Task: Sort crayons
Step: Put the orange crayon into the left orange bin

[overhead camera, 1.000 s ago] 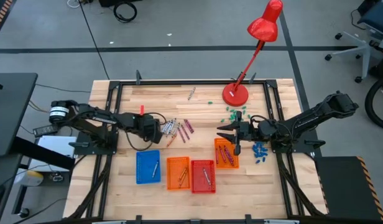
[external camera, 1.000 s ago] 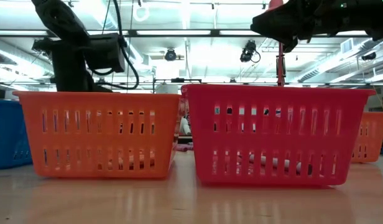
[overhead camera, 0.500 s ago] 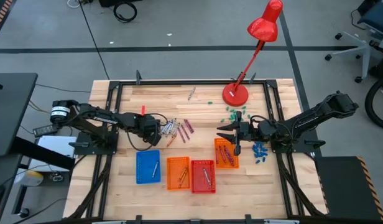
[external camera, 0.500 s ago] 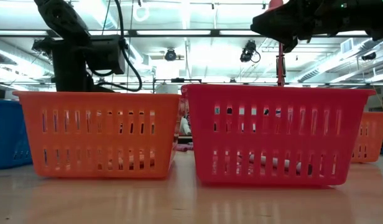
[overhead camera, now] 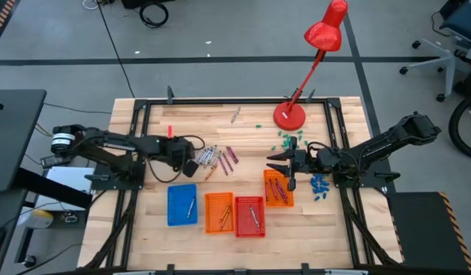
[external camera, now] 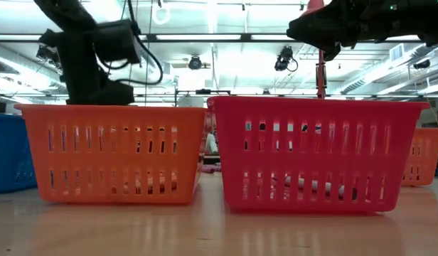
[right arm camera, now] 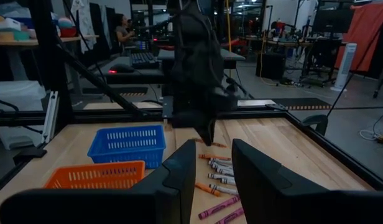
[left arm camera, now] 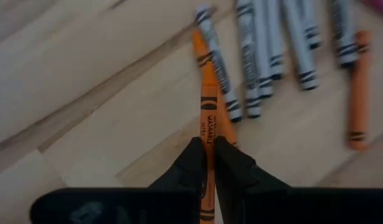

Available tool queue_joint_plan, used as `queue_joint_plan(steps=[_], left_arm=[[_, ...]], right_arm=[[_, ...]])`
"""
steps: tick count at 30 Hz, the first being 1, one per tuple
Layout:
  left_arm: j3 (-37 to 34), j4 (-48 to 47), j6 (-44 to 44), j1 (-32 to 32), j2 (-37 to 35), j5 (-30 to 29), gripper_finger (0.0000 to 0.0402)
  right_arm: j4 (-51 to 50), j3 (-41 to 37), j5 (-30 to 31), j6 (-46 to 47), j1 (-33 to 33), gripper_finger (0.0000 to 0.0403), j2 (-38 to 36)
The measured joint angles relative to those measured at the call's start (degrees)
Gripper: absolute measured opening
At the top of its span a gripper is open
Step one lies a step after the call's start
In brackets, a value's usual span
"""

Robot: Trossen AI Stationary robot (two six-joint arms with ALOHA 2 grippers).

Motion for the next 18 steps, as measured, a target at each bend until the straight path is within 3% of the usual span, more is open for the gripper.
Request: queue_joint_plan(steps=[4,8,14,18], left_arm=[[0.02,3.63,-0.93,-1.49,-4.8,-0.27,0.003],[0.1,13.34,-3.36,-5.5,-7.33,1.12,0.0031],[0.26,24.95,-9.37,-13.9,-5.4,0.99,0.0031],[2.49,25.65,-13.14,-20.95,-2.86,-3.26,0.0031]], right_arm=[[-0.07,0.0,0.0,0.0,0.0,0.011,0.0],[-0.07,0.0,0.0,0.0,0.0,0.011,0.0],[-0.11,0.0,0.0,-0.02,0.0,0.011,0.0],[-0.09,0.0,0.0,0.0,0.0,0.011,0.0]])
